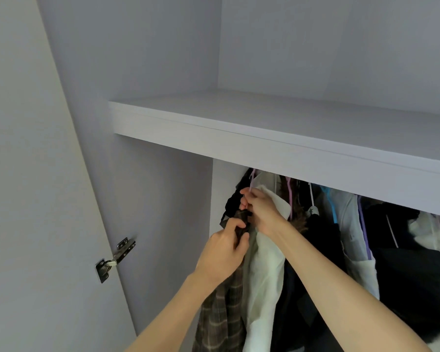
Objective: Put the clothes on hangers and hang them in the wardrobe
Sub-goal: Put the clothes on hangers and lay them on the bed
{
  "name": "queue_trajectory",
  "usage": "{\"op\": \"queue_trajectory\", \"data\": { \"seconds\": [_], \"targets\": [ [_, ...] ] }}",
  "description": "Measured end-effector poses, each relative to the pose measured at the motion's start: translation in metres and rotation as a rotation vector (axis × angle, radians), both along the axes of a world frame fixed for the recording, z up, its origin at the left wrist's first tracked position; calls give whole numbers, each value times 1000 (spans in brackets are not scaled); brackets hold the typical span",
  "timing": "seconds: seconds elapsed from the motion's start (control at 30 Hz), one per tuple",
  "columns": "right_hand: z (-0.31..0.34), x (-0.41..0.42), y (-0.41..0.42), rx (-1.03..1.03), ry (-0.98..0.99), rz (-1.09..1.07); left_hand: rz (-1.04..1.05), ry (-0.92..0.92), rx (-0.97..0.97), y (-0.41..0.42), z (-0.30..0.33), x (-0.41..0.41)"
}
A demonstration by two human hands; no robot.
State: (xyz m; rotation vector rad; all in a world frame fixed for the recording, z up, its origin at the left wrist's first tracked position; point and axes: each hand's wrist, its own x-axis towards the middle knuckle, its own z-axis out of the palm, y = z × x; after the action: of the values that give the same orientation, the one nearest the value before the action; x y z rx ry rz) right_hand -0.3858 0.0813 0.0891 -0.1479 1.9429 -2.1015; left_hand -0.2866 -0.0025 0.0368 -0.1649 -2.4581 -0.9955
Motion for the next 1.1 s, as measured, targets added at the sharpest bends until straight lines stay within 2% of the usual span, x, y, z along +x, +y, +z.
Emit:
{"op": "queue_trajectory", "data": {
  "seconds": [0.1,0.2,0.27,0.37,0.43,0.53,0.67,0.77,0.87,1.0,1.1],
  "targets": [
    [7,-1,1,-8,125,24,-96,-53,-21,-11,11,4],
    [11,5,-4,-33,168,61,-125,-56,8,-23,16,9],
    [4,16,-7,-6,166,102,-92,-27,22,-35,10,14],
    [-18,46,-1,78,114,106,34,-91,59,-65,-10,24],
    [-31,69,9,243,144,19,107,-97,79,-87,-23,33],
    [-45,97,27,620,407,-114,134,-83,31,-113,-33,45],
    [-53,114,50,847,588,-145,108,-24,-160,-133,-46,56],
    [-59,126,65,974,672,-52,66,-179,-257,-128,-72,73],
    [-68,144,81,940,701,19,-19,-305,-248,-117,-102,107],
    [-88,168,88,840,686,23,1,-290,-125,-107,-131,171],
    [-105,182,74,824,760,74,92,-252,-10,-103,-138,217]
  ]
}}
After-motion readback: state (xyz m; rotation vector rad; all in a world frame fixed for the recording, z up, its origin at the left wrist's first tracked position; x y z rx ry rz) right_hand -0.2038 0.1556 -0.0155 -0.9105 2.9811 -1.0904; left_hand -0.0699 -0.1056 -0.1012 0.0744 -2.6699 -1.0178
